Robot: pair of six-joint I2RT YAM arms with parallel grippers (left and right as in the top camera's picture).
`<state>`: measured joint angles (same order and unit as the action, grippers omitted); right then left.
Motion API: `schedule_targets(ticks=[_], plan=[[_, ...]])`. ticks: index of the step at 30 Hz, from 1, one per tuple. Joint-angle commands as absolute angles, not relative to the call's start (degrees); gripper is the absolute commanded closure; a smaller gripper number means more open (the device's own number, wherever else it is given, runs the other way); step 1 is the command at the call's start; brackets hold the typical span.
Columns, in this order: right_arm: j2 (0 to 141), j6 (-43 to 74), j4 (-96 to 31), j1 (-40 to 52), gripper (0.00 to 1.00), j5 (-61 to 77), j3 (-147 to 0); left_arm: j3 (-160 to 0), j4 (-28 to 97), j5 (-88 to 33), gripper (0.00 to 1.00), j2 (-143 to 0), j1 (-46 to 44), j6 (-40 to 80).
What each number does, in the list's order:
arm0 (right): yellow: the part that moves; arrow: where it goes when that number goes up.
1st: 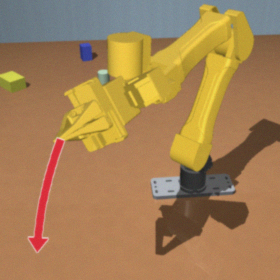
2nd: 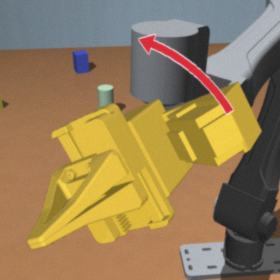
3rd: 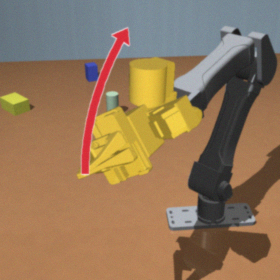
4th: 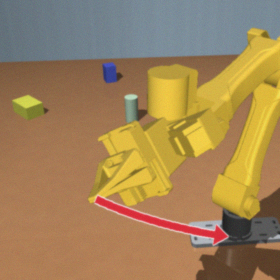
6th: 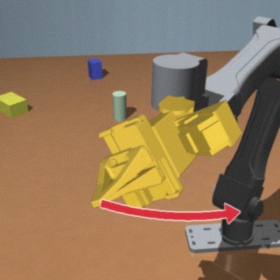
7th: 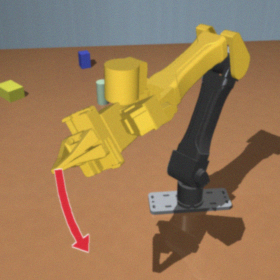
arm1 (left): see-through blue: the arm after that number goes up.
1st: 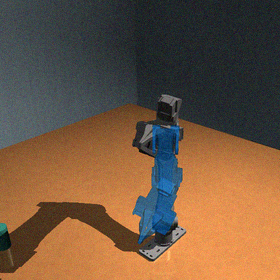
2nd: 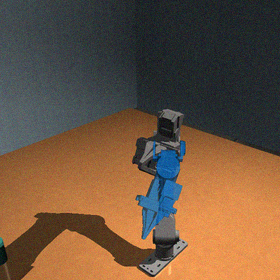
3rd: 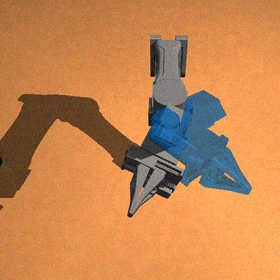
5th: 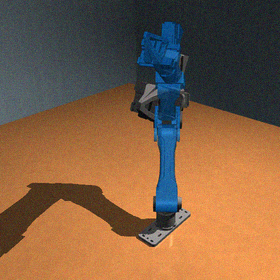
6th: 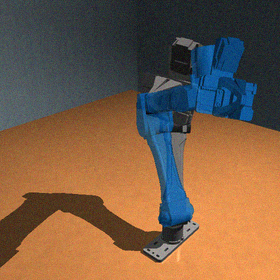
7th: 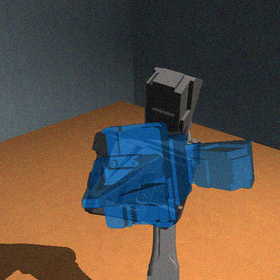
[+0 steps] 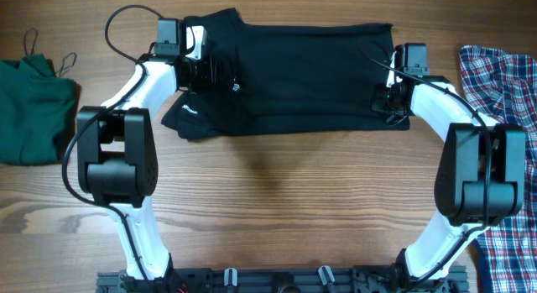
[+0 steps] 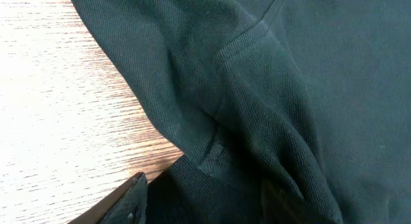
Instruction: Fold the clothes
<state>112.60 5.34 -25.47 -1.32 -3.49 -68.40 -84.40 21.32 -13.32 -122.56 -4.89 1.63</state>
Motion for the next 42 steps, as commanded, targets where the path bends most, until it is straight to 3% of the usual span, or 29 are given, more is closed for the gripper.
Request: schedule_targets(ticks=[1,2,5,7,10,24,26,27,28,30,32,36,42], plan=[[116.0,6.2,-26.6,-2.1,0.64,-7.6,-67.1,-85.0,21.1,-13.3,0.44,-126.3,-5.4,1.1],[116.0,6.2,-26.6,-2.1,0.64,-7.6,-67.0,-85.0,21.2,-13.9,0.47,-127.0,-5.4,1.2],[116.0,6.2,-26.6,-2.1,0.64,-7.6,-67.1,-85.0,21.2,-14.9,0.68,-127.0,-5.4,2.0],[116.0,6.2,-26.7,-2.1,0.64,-7.6,-67.1,-85.0,21.3,-14.9,0.89,-127.0,-4.8,2.0],[116.0,6.2,-26.7,-2.1,0.64,-7.6,-67.0,-85.2,22.1,-14.9,0.96,-126.4,-2.8,2.0],[116.0,6.2,-26.6,-2.1,0.64,-7.6,-67.1,-85.2,26.4,-9.9,0.96,-119.6,9.5,1.8],[116.0,6.2,-26.6,-2.1,0.64,-7.6,-67.1,-85.2,27.3,-6.2,0.92,-119.6,9.6,1.8],[116.0,6.2,-26.6,-2.1,0.64,-7.6,-67.1,-85.2,27.6,-3.9,0.84,-119.6,9.6,1.8],[116.0,6.2,-26.6,-2.1,0.64,-7.6,-67.0,-85.2,27.6,-2.2,0.69,-119.6,9.6,1.8],[116.0,6.2,-26.6,-2.1,0.64,-7.6,-67.1,-85.2,27.3,-1.2,0.64,-117.8,9.6,3.4],[116.0,6.3,-26.6,-2.1,0.64,-7.6,-67.1,-85.2,27.3,-2.5,0.66,-114.3,9.6,7.2],[116.0,6.5,-26.6,-2.1,0.64,-7.5,-67.1,-85.2,28.4,-16.0,0.68,-111.8,7.7,8.0],[116.0,6.6,-26.2,-2.1,0.64,-7.1,-67.0,-85.2,28.2,-17.2,0.68,-117.1,2.4,8.0]])
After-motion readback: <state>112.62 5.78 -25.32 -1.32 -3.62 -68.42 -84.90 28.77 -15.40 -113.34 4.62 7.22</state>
